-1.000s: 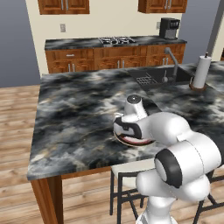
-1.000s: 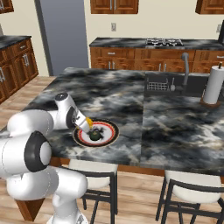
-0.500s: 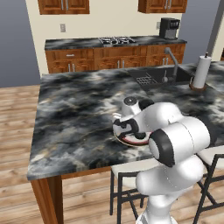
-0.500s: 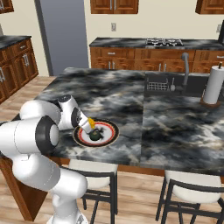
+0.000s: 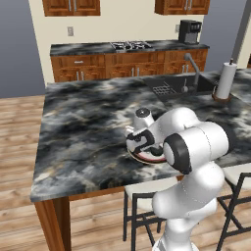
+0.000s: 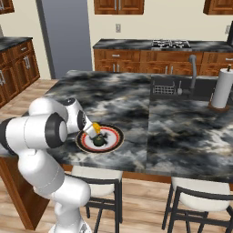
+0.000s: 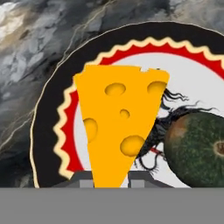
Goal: Take the cheese, fish, and squash from the fridge and place them on the plate on the dining counter to create an appetizer plate.
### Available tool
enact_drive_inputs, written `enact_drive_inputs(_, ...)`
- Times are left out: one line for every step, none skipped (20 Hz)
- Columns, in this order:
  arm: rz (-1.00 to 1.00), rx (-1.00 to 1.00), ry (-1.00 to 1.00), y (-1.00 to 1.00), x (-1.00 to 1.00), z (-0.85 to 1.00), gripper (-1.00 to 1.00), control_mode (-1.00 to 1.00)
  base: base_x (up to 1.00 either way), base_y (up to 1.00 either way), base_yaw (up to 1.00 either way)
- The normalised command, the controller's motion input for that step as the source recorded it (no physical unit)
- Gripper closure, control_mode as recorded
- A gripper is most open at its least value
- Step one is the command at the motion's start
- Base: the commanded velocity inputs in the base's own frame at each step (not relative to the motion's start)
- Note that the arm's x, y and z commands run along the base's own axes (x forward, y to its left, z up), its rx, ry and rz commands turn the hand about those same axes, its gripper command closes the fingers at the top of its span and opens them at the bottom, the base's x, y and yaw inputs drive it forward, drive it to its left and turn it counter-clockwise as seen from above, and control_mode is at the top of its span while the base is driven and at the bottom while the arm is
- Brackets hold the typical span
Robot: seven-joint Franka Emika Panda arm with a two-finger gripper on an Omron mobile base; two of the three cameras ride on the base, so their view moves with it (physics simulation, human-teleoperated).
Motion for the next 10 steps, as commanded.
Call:
enact_drive_inputs(-0.07, 0.00, 0.07, -0.12, 0.00, 0.00, -1.00, -1.00, 0.00, 0.00, 0.00)
enact_drive_inputs(-0.07, 0.00, 0.07, -0.17, 0.00, 0.00, -1.00, -1.00, 0.00, 0.00, 0.00)
enact_drive_inputs(-0.07, 0.00, 0.06, -0.18, -0.03, 0.00, -1.00, -1.00, 0.00, 0.00, 0.00)
enact_drive_inputs(-0.08, 0.00, 0.06, -0.19, -0.08, 0.00, -1.00, -1.00, 0.00, 0.00, 0.00)
enact_drive_inputs(-0.08, 0.00, 0.06, -0.19, -0.08, 0.00, -1.00, -1.00, 0.00, 0.00, 0.00)
enact_drive_inputs(-0.08, 0.00, 0.05, -0.19, -0.07, 0.00, -1.00, -1.00, 0.00, 0.00, 0.00)
enact_drive_inputs(-0.09, 0.00, 0.03, -0.19, -0.09, 0.00, -1.00, -1.00, 0.00, 0.00, 0.00)
enact_drive_inputs(-0.08, 0.00, 0.02, -0.17, -0.16, 0.08, -1.00, -1.00, 0.00, 0.00, 0.00)
enact_drive_inputs(-0.07, 0.00, 0.04, -0.14, -0.24, 0.21, -1.00, -1.00, 0.00, 0.00, 0.00)
enact_drive_inputs(-0.07, 0.00, 0.00, -0.16, -0.36, 0.39, -1.00, -1.00, 0.00, 0.00, 0.00)
